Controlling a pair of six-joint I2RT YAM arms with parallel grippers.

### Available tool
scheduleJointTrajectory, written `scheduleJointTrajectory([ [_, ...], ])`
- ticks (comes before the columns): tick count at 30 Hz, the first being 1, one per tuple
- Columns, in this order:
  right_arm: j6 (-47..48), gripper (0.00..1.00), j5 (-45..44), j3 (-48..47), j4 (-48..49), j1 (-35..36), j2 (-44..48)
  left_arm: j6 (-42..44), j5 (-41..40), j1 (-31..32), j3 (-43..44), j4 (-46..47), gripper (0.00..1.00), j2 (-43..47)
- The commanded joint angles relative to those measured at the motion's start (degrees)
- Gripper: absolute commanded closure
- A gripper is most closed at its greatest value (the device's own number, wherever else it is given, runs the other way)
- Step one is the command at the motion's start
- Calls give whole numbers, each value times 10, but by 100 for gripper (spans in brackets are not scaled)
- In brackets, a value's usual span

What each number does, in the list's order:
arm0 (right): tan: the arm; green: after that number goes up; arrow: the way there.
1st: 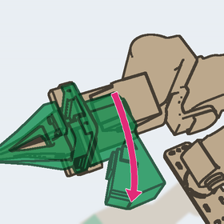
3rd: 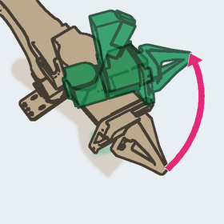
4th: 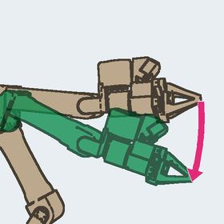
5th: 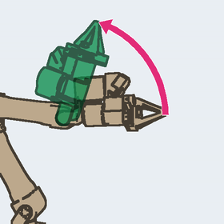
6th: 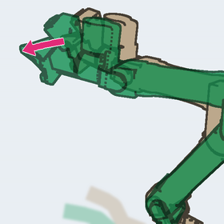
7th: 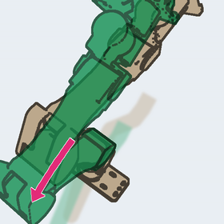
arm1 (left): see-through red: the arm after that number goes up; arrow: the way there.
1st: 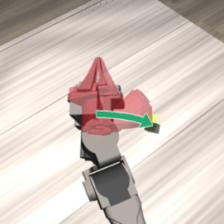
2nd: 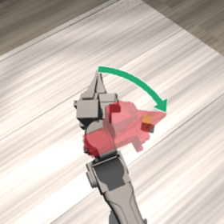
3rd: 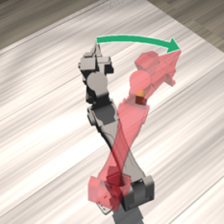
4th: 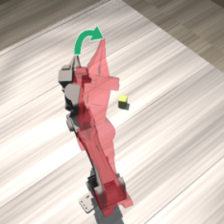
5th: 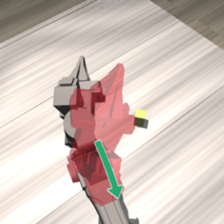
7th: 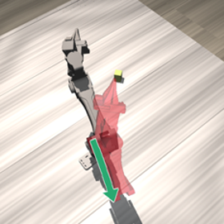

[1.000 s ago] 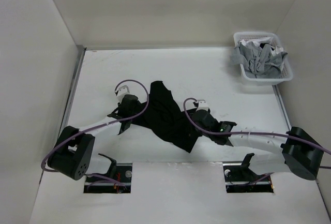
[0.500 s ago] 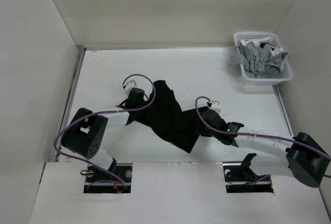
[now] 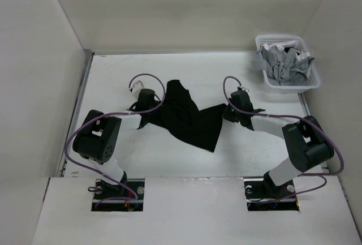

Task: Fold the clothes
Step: Flatten the tank top out

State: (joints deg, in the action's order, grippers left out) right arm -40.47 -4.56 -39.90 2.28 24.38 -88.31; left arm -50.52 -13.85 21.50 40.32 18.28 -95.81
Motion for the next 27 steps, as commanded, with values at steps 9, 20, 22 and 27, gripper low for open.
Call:
scheduleJointTrajectory([
  [9,25,100,30,-19,77,-1,144,-20,-58,-17,-51,47,99,200],
  [20,-2,97,24,82,-66,93,454,29,-155,39,-183,-100,96,573],
  [22,-5,98,33,82,-37,63,393,33,-159,36,-176,-99,96,538],
  [27,5,99,51,19,73,3,168,39,-138,12,-126,1,96,352],
])
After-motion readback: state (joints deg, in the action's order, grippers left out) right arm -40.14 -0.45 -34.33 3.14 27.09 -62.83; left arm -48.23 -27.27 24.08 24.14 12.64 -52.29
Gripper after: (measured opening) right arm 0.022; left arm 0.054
